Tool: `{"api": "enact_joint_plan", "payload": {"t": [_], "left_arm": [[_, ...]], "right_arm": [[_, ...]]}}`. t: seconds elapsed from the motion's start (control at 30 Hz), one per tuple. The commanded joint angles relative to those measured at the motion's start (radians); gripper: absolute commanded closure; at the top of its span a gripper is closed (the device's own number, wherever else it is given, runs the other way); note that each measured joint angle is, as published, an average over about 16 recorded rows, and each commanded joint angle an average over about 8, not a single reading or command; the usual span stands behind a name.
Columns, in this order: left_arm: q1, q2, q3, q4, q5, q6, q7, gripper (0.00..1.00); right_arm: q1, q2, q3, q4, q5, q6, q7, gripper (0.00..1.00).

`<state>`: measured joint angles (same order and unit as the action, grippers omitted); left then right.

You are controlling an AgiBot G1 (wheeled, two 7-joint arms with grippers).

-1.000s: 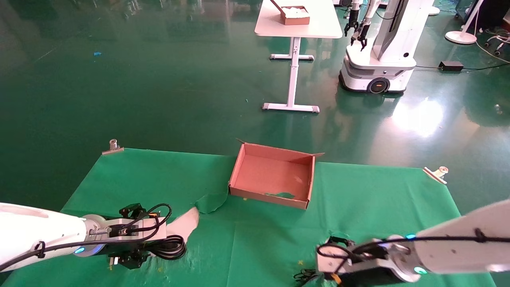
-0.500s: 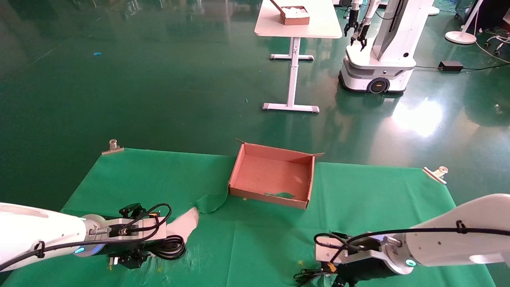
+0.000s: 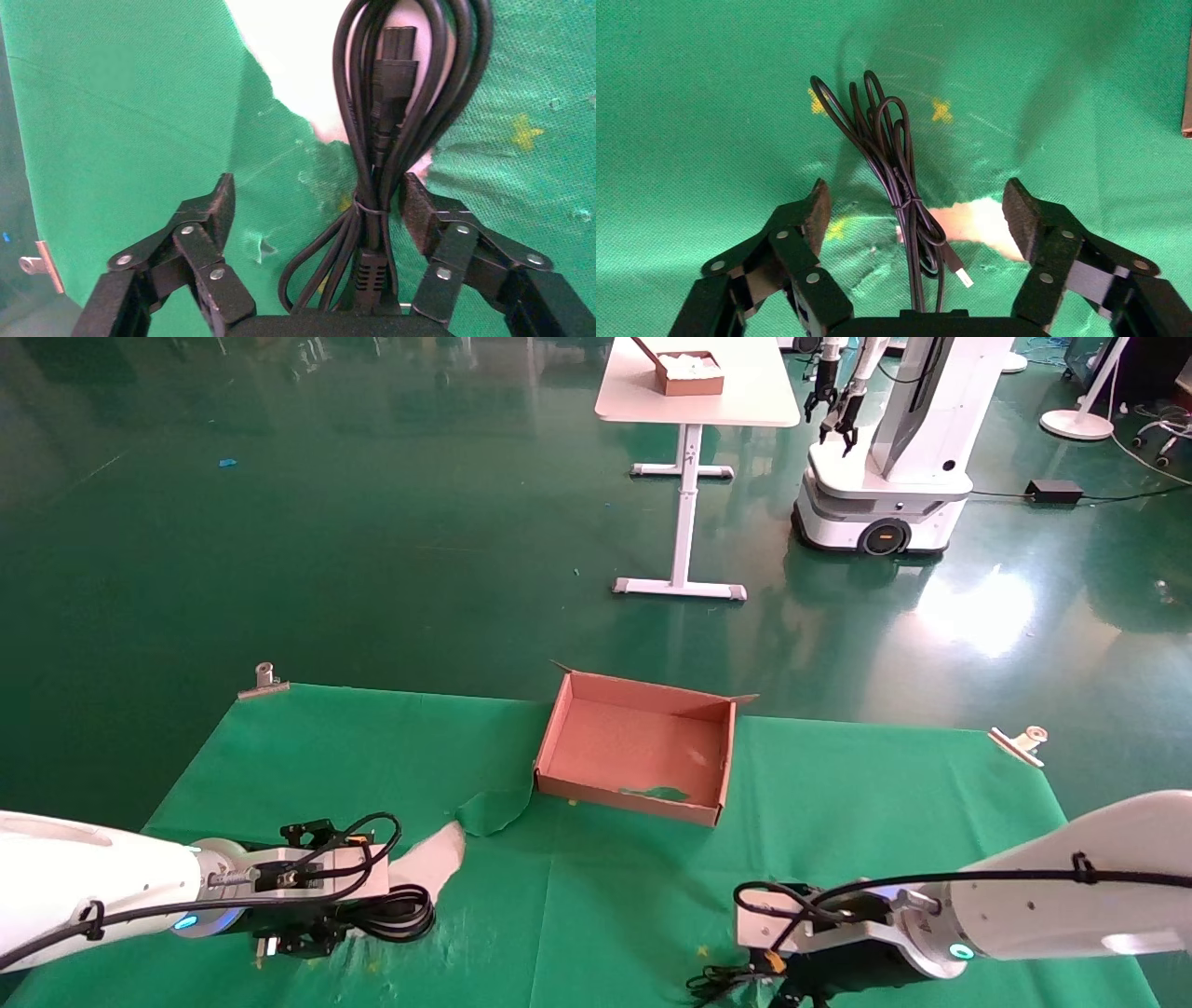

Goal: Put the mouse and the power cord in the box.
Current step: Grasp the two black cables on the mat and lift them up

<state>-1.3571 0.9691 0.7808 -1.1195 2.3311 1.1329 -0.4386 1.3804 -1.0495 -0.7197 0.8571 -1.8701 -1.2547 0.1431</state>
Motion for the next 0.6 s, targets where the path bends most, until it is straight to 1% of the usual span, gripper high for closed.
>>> {"api": "enact_joint_plan", "payload": {"t": [0.03, 0.6], "left_arm": [[0.000, 0.000, 0.000, 0.000, 0.000, 0.000, 0.000, 1.00], [0.000, 0.000, 0.000, 0.000, 0.000, 0.000, 0.000, 1.00]], "right_arm": [[0.000, 0.001, 0.000, 0.002, 0.001, 0.000, 0.000, 1.00], [-0.001, 0.002, 0.002, 0.006, 0.004, -0.002, 0.000, 1.00]]}}
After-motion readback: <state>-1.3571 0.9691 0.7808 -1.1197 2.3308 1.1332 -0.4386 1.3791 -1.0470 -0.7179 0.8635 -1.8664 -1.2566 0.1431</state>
